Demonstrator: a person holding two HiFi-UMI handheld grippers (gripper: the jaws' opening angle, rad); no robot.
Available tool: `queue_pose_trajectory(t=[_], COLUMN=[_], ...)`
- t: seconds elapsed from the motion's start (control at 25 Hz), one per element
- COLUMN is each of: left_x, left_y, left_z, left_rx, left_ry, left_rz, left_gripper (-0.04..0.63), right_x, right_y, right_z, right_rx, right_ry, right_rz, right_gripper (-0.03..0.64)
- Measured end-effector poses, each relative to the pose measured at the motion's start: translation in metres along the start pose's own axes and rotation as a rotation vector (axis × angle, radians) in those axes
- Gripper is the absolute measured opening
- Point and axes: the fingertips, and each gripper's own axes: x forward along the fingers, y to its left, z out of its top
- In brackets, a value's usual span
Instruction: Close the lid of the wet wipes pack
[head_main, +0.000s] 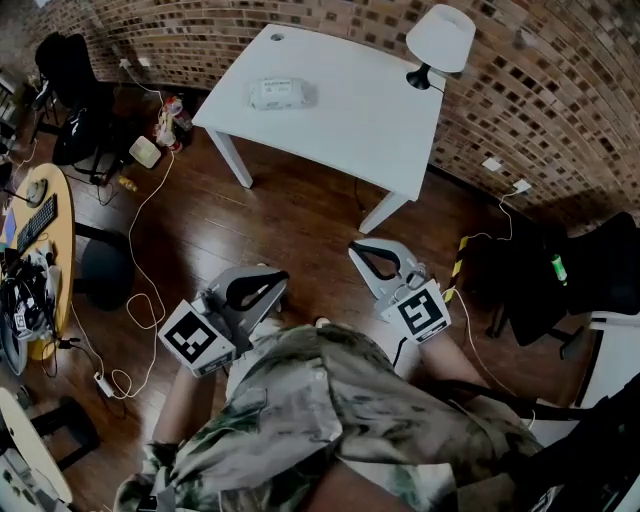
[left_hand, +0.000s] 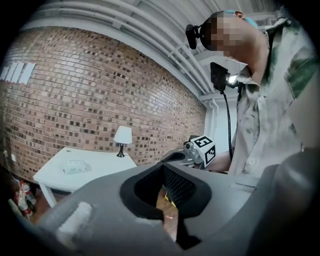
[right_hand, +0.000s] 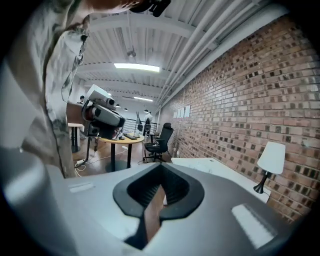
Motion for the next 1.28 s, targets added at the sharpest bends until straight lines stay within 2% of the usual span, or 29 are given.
queue_pose_trajectory(t=[0.24,0.52,0.76,1.0,1.28], left_x=[-0.011,-0.049,-0.125,-0.215,-0.283], left_y=[-0.061,-0.104,-0.139,-0.172,-0.209], left_z=[-0.011,-0.013,-0.028,-0.054,-0.097], left_rx=[0.018,0.047,0.061,0.043,0.017], left_ry=[0.074,0.059,0.025,-0.007,0.030], left_rz=[0.042,0.053,0.052,0.046,-0.022], left_gripper=[-0.002,-0.002,-0.002,-0.002,-0.002], right_x=[-0.040,-0.054,-0.053,-0.054,-0.067], right_y=[0.038,0.099,0.176,0.255,0.341], right_z=[0.003,0.024,0.053,0.075,0.076], right_rx=[-0.001,-0.001,-0.031,-0.018,0.008], right_ry=[-0.035,-0.070,-0.101,-0.098,-0.050], right_rz=[0.067,0.105,0.113,0.062,0.010], right_gripper=[0.005,0.005,0.005,0.005,0.005])
